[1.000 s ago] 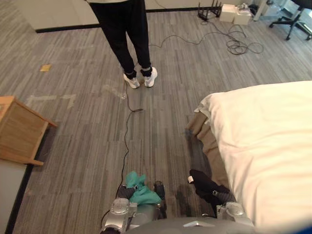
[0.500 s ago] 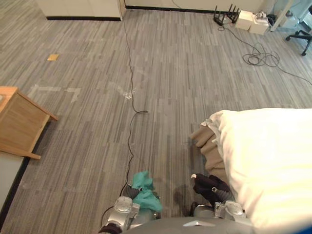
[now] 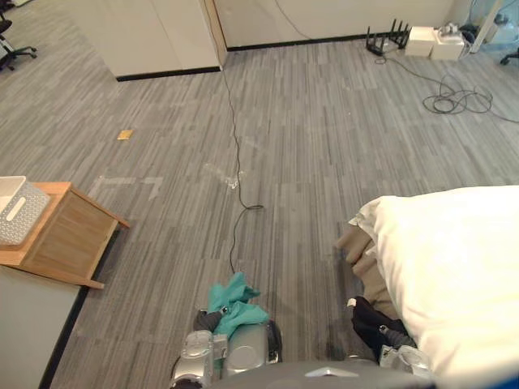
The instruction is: Tidy the bed and pick cloth on bed and put in laundry
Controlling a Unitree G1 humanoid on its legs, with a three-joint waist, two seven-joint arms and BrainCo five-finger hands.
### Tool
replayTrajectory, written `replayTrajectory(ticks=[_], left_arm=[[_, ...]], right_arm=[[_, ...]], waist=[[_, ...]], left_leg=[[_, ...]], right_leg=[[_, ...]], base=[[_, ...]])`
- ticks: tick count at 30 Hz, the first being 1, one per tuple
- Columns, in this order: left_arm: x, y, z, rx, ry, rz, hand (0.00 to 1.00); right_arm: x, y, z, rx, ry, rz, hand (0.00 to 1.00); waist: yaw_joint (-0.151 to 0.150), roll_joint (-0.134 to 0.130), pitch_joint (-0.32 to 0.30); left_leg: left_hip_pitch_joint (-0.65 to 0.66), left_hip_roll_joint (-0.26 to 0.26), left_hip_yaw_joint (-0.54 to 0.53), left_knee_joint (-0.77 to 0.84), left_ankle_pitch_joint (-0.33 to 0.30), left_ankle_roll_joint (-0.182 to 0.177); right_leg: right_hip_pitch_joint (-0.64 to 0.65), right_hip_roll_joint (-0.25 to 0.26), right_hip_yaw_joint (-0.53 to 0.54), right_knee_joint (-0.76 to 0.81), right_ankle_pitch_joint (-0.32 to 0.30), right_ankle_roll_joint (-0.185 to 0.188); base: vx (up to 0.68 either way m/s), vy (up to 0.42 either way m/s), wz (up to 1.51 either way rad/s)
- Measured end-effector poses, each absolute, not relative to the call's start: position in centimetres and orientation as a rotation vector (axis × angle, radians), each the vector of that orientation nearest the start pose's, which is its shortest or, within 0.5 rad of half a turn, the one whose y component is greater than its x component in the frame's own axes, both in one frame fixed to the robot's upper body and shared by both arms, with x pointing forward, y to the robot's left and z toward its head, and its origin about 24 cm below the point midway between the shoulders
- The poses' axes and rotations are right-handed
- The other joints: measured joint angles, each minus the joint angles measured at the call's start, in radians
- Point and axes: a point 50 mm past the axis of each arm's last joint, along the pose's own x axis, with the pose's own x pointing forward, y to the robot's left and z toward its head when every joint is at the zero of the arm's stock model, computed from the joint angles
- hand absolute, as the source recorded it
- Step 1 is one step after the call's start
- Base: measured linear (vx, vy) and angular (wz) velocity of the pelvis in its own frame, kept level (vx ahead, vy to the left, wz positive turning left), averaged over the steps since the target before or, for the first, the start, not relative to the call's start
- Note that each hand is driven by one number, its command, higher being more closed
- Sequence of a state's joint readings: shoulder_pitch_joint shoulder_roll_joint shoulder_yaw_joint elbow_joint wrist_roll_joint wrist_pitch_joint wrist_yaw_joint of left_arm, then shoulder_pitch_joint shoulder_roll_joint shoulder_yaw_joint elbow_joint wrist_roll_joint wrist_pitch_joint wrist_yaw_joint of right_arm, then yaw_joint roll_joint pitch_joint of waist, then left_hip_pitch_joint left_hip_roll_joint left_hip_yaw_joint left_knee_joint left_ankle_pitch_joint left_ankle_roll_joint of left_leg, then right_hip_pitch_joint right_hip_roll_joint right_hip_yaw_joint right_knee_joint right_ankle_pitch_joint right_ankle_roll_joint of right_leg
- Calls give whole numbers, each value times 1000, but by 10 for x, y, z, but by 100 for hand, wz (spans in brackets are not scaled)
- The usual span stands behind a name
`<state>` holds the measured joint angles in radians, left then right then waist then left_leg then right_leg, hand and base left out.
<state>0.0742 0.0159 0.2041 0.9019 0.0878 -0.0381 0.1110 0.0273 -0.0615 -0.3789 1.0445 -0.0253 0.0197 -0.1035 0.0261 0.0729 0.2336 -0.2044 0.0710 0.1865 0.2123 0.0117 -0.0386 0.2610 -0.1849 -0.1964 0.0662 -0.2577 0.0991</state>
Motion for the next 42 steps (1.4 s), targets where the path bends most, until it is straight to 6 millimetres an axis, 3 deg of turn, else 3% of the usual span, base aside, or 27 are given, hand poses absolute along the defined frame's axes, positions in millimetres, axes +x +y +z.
replayTrajectory(ticks=[3,4,6,7,8,9,10,12,14,16,17,18,19,20,22,24,27,28,30,32,35,36,37,38,39,40,42], left_arm=[[126,205,-145,92,948,282,100],[127,206,-144,94,948,282,100],[126,203,-146,90,959,278,100],[125,203,-146,93,964,276,100],[123,202,-148,110,980,256,100],[120,204,-149,146,999,232,100],[121,204,-150,155,1003,224,100],[121,196,-152,183,1023,173,100],[124,190,-153,187,1022,146,100],[130,180,-152,180,1009,118,100],[135,177,-150,180,990,110,100],[140,177,-148,182,971,107,100],[142,176,-147,191,964,102,100],[144,168,-147,185,958,80,100],[147,168,-147,189,949,78,100],[142,164,-148,170,959,82,100],[136,168,-149,144,956,120,100],[129,172,-149,121,954,155,100],[130,178,-146,108,931,202,100],[133,180,-144,105,921,217,100],[136,186,-142,73,899,265,100],[137,186,-142,72,896,265,100],[137,184,-142,71,896,260,100],[135,182,-143,74,904,251,100],[133,184,-144,68,915,257,100],[137,188,-143,80,911,267,100],[136,185,-144,81,917,272,100]], right_arm=[[96,-216,-160,55,1121,-434,100],[95,-215,-160,56,1127,-431,100],[93,-217,-161,53,1138,-437,100],[93,-220,-160,47,1135,-442,100],[93,-221,-160,43,1131,-444,100],[96,-221,-159,43,1120,-443,100],[96,-222,-158,42,1115,-445,100],[94,-225,-158,37,1112,-457,100],[94,-229,-156,25,1105,-470,100],[97,-231,-155,12,1098,-470,100],[96,-230,-156,9,1103,-465,100],[95,-228,-156,13,1108,-462,100],[93,-227,-157,16,1116,-463,100],[99,-232,-155,7,1107,-469,100],[101,-230,-156,23,1108,-472,100],[86,-230,-160,41,1153,-495,100],[85,-231,-160,35,1159,-497,100],[87,-233,-159,2,1157,-473,100],[90,-234,-158,-30,1154,-452,100],[93,-236,-157,-47,1146,-448,100],[111,-233,-154,-38,1116,-434,100],[115,-232,-154,-33,1109,-432,100],[115,-232,-153,-34,1105,-432,100],[115,-234,-153,-42,1105,-434,100],[111,-237,-153,-64,1114,-430,100],[112,-235,-154,-66,1117,-424,100],[109,-228,-156,-60,1126,-411,100]], waist=[[2,-63,-41],[-1,-66,-43],[1,-66,-45],[-4,-67,-46],[-7,-69,-47],[-15,-61,-42],[-23,-62,-42],[-60,-47,-40],[-80,-24,-27],[-92,-2,-15],[-96,2,-13],[-107,-9,-12],[-118,-14,-8],[-109,24,9],[-96,14,25],[-101,31,18],[-110,39,26],[-90,37,35],[-68,35,36],[-63,33,36],[-55,16,48],[-53,10,51],[-48,14,48],[-37,31,37],[-25,44,29],[-25,20,17],[-17,-7,0]], left_leg=[[-20,-89,24,26,-74,48],[-16,-101,22,24,-81,54],[65,-134,18,-52,-90,65],[94,-137,17,-73,-90,64],[160,-145,4,-106,-105,66],[214,-146,-15,-115,-131,67],[241,-145,-29,-117,-142,70],[337,-114,-66,-125,-172,77],[384,-75,-85,-129,-181,73],[418,-35,-95,-143,-183,69],[430,-16,-106,-156,-196,49],[444,0,-125,-169,-220,14],[458,12,-141,-178,-233,-5],[462,37,-140,-182,-227,-7],[475,38,-145,-167,-171,-22],[473,75,-155,-62,-165,-31],[269,134,-241,493,-98,-80],[177,167,-217,752,-91,-79],[98,187,-139,881,-115,-52],[34,169,-69,851,-157,-49],[-24,81,67,565,-237,-29],[-24,48,108,426,-231,-24],[-24,23,153,263,-180,-9],[-25,18,233,72,-77,30],[-40,15,277,5,27,179],[-38,-13,308,11,-4,157],[-45,-57,319,26,-51,207]], right_leg=[[5,-81,7,1,0,10],[-7,-91,18,35,3,6],[-113,-118,111,316,29,5],[-154,-122,140,410,56,27],[-215,-122,187,594,135,69],[-284,-116,206,786,164,83],[-316,-111,198,865,153,70],[-417,-89,93,986,40,14],[-485,-53,25,869,-11,-23],[-529,-17,-11,610,1,-23],[-542,2,-7,385,75,-24],[-554,8,6,214,200,-27],[-549,14,5,184,317,-32],[-558,54,2,216,276,-67],[-600,52,26,362,171,-97],[-544,75,-8,388,93,-114],[-364,134,-68,283,49,-137],[-277,169,-70,227,39,-147],[-187,181,-67,174,35,-169],[-109,172,-61,116,32,-170],[-26,110,-42,57,35,-164],[2,89,-43,36,35,-150],[26,78,-49,16,31,-126],[62,84,-59,-11,9,-85],[99,94,-69,-29,-22,-43],[113,66,-78,-32,-26,-36],[113,33,-87,-35,58,-23]], base=[[205,211,7],[273,253,28],[245,267,19],[237,221,7],[217,141,11],[205,79,15],[145,-41,26],[32,-136,47],[-151,-143,54],[-123,-137,48],[-95,-189,54],[-86,-218,63],[217,-289,29],[412,-279,-7],[479,-282,-16],[522,-247,22],[467,-209,28],[414,-133,-13],[379,-66,-22],[305,45,-10],[31,160,-24],[179,171,-25],[451,206,-18],[597,299,-1],[575,288,26],[542,321,66],[472,315,67]])
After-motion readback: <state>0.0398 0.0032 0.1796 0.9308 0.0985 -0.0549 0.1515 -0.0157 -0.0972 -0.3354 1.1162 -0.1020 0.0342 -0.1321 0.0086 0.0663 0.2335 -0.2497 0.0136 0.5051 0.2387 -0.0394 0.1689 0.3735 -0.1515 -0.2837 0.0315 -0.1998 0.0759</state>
